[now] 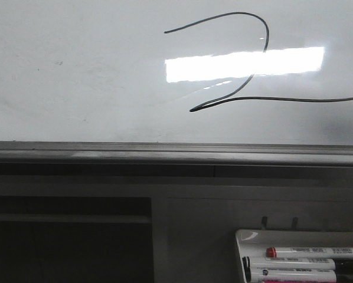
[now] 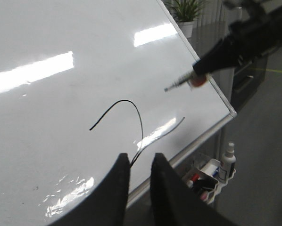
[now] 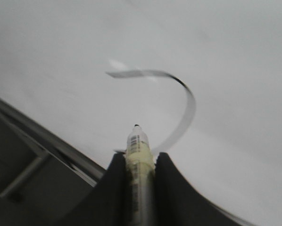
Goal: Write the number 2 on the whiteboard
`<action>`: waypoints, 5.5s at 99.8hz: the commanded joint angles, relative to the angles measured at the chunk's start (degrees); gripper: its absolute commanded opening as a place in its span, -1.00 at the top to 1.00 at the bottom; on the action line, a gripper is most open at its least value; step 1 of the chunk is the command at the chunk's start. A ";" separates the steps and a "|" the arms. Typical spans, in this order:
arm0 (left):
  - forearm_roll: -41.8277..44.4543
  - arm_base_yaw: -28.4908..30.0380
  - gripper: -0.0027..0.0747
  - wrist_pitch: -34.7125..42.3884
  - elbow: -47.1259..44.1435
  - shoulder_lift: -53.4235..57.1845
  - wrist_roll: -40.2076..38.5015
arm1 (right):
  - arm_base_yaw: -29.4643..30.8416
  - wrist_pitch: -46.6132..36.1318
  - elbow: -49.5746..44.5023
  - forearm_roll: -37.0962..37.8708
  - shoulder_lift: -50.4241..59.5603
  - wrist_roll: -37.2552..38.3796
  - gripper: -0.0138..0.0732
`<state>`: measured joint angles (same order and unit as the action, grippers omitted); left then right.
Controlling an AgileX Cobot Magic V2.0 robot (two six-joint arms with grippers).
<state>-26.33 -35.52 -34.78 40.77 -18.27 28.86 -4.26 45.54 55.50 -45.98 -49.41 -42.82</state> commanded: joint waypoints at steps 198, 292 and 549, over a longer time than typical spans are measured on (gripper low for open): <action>-16.91 0.04 0.98 -22.76 21.34 -33.88 19.58 | -49.66 -20.91 7.21 -11.54 -7.54 -27.57 -0.67; -31.15 0.04 0.98 44.23 5.17 -56.34 10.15 | -26.15 -26.88 -13.63 -14.75 12.32 -22.76 0.85; -20.25 0.12 0.98 25.64 -10.94 -4.36 18.04 | -26.15 -35.12 -34.30 -1.09 37.44 -22.72 0.85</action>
<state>-47.77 -35.44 -9.67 31.97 -26.83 46.83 -30.88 14.99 24.17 -46.84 -15.12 -65.37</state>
